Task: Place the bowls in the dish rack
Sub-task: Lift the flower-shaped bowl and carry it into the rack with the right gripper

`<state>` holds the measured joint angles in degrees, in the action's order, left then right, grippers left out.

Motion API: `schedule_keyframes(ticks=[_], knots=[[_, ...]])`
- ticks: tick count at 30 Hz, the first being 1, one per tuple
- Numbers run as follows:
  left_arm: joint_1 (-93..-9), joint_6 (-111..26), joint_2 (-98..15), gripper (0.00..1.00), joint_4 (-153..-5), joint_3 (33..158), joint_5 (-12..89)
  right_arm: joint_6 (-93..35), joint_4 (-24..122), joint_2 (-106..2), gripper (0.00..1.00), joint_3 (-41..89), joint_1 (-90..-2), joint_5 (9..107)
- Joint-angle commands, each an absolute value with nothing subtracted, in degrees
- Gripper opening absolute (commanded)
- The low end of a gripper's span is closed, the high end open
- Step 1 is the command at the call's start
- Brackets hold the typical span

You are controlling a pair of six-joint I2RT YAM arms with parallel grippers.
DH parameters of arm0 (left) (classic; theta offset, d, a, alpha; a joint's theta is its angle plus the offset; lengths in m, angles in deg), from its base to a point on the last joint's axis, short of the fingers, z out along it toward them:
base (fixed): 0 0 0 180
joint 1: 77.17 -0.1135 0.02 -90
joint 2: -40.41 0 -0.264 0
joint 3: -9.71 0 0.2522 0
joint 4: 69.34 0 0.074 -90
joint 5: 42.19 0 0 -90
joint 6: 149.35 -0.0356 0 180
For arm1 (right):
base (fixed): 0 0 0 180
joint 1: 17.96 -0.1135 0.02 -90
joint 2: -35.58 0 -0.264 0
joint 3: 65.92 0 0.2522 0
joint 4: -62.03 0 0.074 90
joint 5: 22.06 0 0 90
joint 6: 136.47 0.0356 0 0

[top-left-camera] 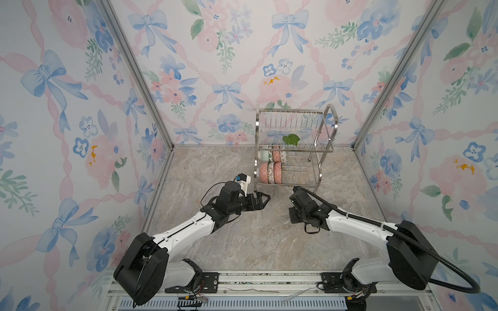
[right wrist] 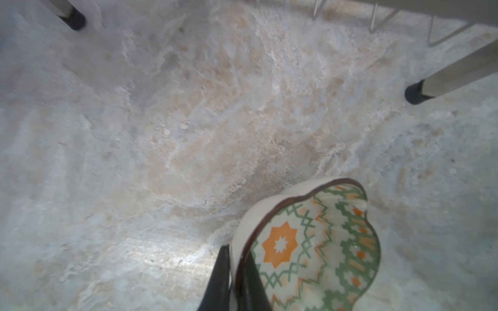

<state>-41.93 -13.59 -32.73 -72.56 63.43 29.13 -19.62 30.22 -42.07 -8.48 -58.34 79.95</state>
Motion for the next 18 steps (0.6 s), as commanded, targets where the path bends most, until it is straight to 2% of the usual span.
schedule_keyframes(ticks=[1, 8, 18], knots=[[-41.57, -14.30, -33.59, 0.98, -73.85, 65.20, 29.29, -20.69, 36.50, -36.32, 0.00, -9.29, -55.90, 72.65], [-40.49, -15.91, -35.03, 0.98, -74.84, 70.67, 28.83, -13.82, 54.22, -31.12, 0.00, -13.68, -45.38, 59.04], [-37.46, -16.74, -38.96, 0.98, -75.48, 75.62, 29.26, -6.66, 71.83, -39.54, 0.00, -10.57, -39.34, 51.39]])
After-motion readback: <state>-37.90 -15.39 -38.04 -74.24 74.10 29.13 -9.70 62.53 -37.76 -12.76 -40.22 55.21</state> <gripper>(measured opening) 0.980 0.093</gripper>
